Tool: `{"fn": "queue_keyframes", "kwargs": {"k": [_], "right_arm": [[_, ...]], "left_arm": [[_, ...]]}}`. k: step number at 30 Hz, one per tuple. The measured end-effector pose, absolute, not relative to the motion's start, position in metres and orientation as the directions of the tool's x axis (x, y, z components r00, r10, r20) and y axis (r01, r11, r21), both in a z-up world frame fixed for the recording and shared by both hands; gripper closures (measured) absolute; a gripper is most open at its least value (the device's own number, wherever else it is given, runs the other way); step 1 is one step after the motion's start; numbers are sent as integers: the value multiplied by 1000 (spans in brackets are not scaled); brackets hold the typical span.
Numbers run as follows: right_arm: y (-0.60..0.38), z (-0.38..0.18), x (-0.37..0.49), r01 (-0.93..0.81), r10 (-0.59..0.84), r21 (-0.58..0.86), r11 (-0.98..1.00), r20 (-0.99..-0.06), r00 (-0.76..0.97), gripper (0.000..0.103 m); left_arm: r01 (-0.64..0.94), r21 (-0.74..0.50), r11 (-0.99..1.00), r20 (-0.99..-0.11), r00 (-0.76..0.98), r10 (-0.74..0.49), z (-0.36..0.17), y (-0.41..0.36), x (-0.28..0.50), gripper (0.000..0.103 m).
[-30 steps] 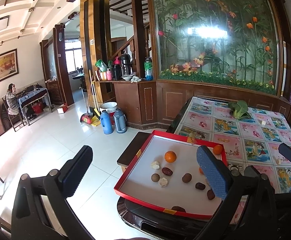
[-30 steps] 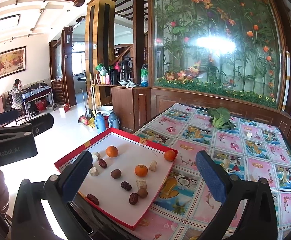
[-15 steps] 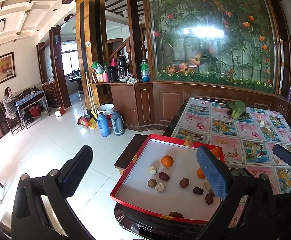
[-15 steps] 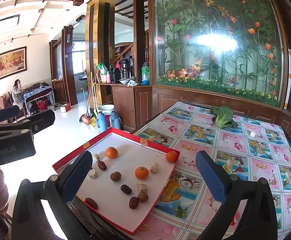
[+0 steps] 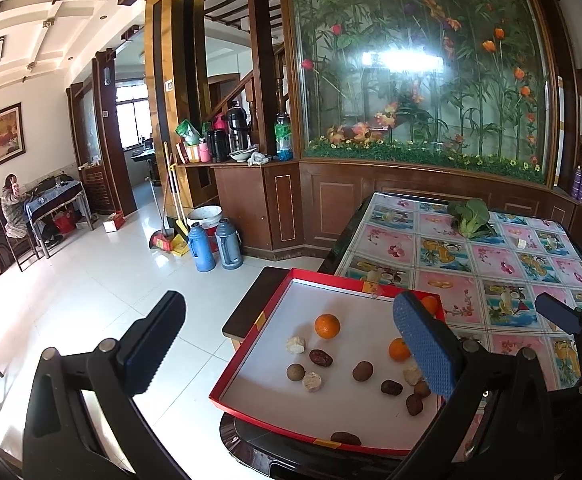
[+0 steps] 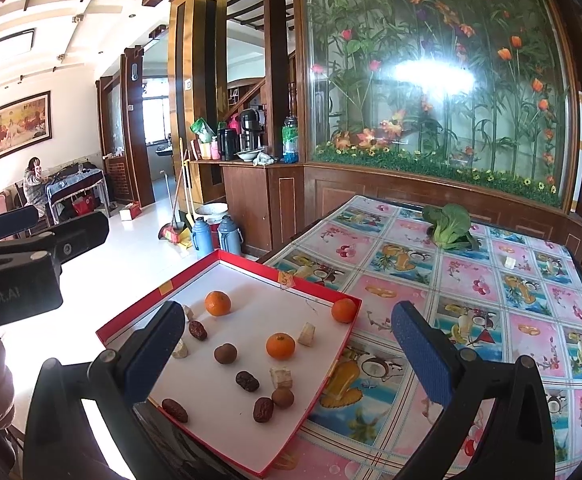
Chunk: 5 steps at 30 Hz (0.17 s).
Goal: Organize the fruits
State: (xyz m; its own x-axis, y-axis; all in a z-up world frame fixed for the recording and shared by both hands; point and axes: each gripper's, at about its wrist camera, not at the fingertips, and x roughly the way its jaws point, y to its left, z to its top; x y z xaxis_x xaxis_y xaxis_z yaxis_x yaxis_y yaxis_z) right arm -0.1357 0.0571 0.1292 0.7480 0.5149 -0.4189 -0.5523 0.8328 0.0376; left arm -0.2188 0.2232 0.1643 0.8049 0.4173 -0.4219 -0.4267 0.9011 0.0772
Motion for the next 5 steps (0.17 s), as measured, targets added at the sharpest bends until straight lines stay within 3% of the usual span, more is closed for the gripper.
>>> {"fn": "queue_keyframes", "kwargs": {"k": [5], "right_arm": [[54, 126, -127, -550, 516, 53, 833, -431, 740, 0]], "left_arm": [[-434, 84, 897, -406, 807, 428, 163, 219, -209, 0]]}}
